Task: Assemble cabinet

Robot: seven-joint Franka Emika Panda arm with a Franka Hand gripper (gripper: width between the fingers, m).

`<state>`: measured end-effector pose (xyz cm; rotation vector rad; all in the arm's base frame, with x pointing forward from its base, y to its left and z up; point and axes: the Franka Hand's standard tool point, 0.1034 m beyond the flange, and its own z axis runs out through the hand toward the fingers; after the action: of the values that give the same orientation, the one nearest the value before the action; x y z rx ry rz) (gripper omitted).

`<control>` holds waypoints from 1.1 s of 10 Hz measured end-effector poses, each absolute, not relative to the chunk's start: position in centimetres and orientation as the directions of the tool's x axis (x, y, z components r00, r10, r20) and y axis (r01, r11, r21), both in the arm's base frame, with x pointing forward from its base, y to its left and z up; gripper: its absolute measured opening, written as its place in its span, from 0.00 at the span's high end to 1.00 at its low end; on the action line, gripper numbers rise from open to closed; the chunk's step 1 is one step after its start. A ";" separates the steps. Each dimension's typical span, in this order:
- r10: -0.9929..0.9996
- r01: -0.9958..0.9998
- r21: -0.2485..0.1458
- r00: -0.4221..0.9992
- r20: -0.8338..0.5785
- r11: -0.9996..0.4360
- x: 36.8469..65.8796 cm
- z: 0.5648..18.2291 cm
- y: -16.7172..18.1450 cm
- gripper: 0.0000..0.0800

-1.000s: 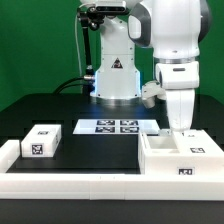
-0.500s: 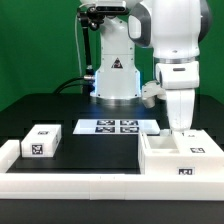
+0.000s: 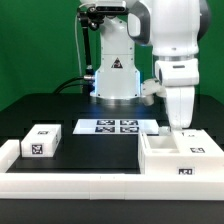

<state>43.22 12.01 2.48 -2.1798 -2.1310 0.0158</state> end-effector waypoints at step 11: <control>0.998 0.994 -0.093 -0.056 -0.004 0.055 44.2 7.1 8.8 0.92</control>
Offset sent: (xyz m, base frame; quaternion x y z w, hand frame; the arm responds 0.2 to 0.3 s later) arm -0.0167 0.0039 0.0260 0.0316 0.0658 -0.0195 0.9971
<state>44.22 8.84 7.15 -2.1154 -2.2365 0.1079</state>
